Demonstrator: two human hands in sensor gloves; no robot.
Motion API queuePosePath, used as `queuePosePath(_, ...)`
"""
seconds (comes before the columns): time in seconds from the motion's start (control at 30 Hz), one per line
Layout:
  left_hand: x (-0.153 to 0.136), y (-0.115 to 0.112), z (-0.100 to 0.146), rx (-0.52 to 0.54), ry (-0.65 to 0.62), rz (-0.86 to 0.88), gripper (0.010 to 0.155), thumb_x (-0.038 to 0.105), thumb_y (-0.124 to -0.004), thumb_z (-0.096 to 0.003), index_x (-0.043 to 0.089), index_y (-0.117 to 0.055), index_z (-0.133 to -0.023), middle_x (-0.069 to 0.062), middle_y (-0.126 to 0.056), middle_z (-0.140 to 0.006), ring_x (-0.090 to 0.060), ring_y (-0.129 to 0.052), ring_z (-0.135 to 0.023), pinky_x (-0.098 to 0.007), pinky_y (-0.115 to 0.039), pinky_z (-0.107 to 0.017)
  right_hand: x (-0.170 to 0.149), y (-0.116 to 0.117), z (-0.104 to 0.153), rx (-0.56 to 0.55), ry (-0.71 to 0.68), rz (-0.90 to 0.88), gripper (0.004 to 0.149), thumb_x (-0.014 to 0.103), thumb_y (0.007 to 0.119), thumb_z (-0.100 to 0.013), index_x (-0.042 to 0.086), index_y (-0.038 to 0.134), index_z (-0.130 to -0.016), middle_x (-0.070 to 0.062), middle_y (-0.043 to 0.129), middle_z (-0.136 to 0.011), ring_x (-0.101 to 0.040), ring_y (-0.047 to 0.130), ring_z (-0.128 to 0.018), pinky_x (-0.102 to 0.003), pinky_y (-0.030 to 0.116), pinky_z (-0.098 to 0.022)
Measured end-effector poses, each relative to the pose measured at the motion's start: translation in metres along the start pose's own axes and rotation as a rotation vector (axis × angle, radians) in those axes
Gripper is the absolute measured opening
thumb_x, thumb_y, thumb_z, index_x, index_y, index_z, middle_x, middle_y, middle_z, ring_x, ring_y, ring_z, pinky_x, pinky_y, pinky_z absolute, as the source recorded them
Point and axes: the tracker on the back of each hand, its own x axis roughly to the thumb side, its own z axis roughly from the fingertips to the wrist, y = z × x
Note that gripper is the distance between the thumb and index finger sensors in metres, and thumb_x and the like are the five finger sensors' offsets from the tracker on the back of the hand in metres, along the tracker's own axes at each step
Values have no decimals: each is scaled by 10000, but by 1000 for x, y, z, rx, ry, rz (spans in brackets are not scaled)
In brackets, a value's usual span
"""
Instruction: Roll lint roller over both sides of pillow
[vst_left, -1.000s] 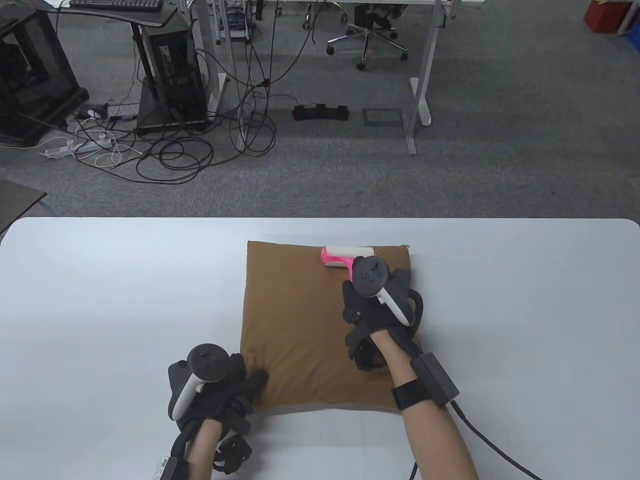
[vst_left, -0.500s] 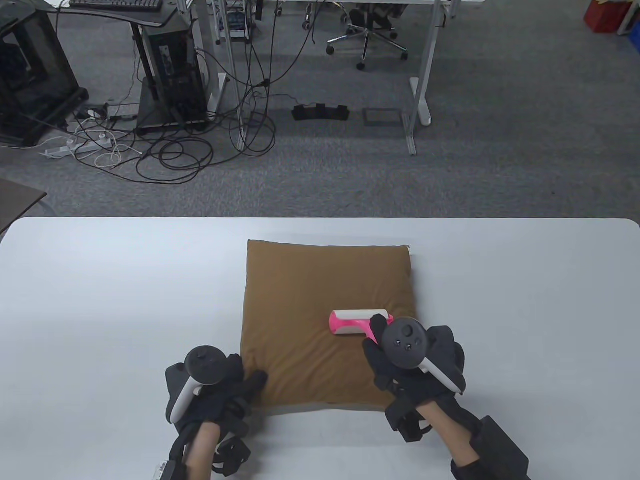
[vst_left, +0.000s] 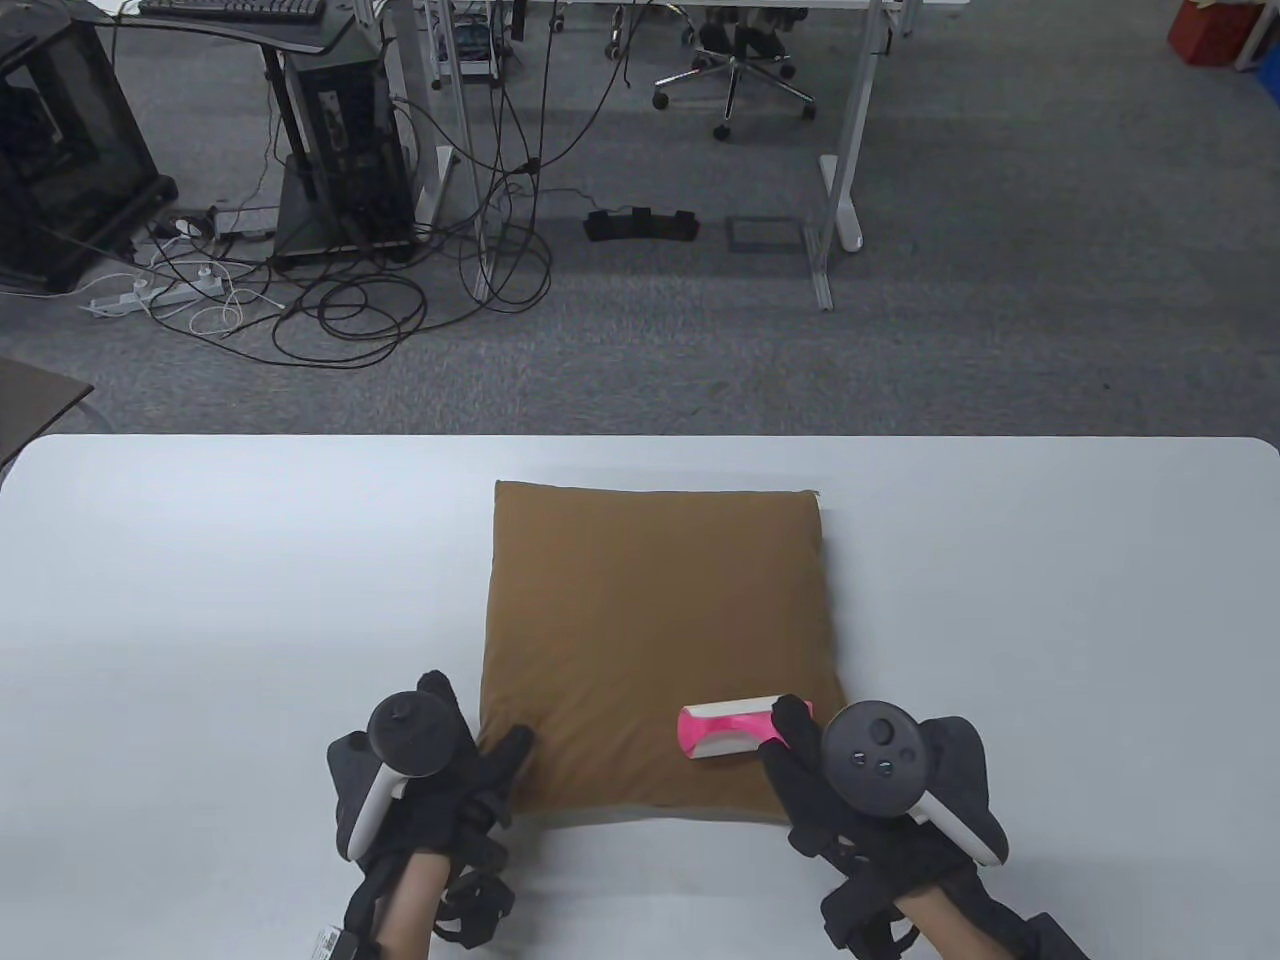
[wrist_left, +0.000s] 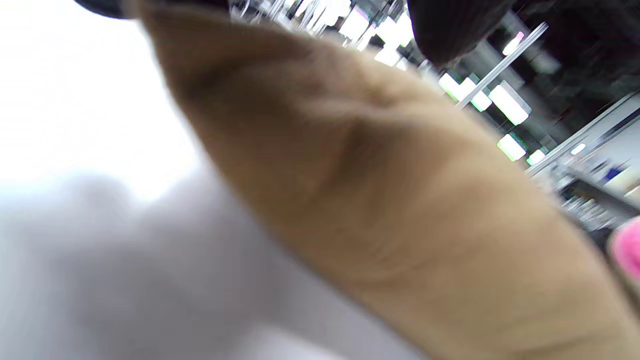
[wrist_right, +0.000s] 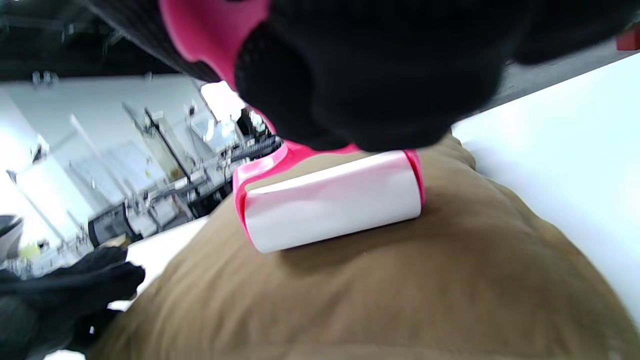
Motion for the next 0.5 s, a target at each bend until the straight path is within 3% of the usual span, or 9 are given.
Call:
queuePosePath(0.07, 12, 9, 10, 62, -110, 80, 985, 607, -671, -514, 71, -37, -1044, -253, -283, -1057, -323, -742, -768, -580, -615, -574, 0, 0, -5, -120, -1, -80, 606, 400, 593, -629, -35, 581, -1050, -96, 1010, -452, -174, 985, -175, -414, 846, -148)
queuePosePath(0.1, 18, 12, 15, 85, -160, 111, 956, 608, -671, -513, 45, -124, -1059, -259, -412, -1037, -287, -853, -652, -553, -701, -503, 2, 2, -9, -170, -10, -128, 606, 402, 588, -627, -24, 576, -1056, -107, 1006, -494, -182, 990, -198, -421, 847, -161)
queuePosePath(0.17, 29, 15, 24, 94, -256, 192, 827, 609, -682, -507, 42, -450, -1062, -208, -756, -911, -241, -986, -422, -505, -807, -360, 10, 8, -15, -207, -39, -188, 604, 401, 589, -624, -15, 550, -1061, -117, 993, -555, -197, 994, -236, -432, 848, -186)
queuePosePath(0.27, 41, 8, 28, -8, -357, 303, 619, 600, -670, -518, 133, -845, -885, -117, -1000, -676, -237, -1028, -292, -491, -839, -278, 33, 24, -26, -197, -120, -264, 592, 398, 583, -621, -4, 538, -1053, -114, 981, -597, -205, 999, -266, -436, 853, -207)
queuePosePath(0.37, 44, -8, 24, -109, -400, 360, 676, 640, -610, -508, 149, -830, -916, -126, -982, -742, -295, -1023, -437, -529, -814, -369, 59, 48, -34, -128, -190, -326, 584, 401, 575, -620, 2, 538, -1046, -104, 975, -612, -196, 1001, -279, -430, 860, -215)
queuePosePath(0.43, 43, -17, 21, -228, -423, 444, 776, 676, -510, -508, 138, -643, -1052, -154, -846, -922, -360, -933, -669, -579, -731, -509, 74, 65, -39, -44, -222, -418, 577, 396, 573, -620, 9, 528, -1045, -111, 959, -636, -202, 1000, -299, -438, 857, -229)
queuePosePath(0.5, 40, -21, 18, -294, -429, 566, 816, 679, -470, -511, 131, -472, -1116, -179, -682, -1039, -407, -785, -838, -632, -605, -615, 85, 80, -44, 14, -236, -487, 556, 381, 549, -621, 17, 528, -1041, -128, 946, -654, -207, 998, -310, -443, 855, -234)
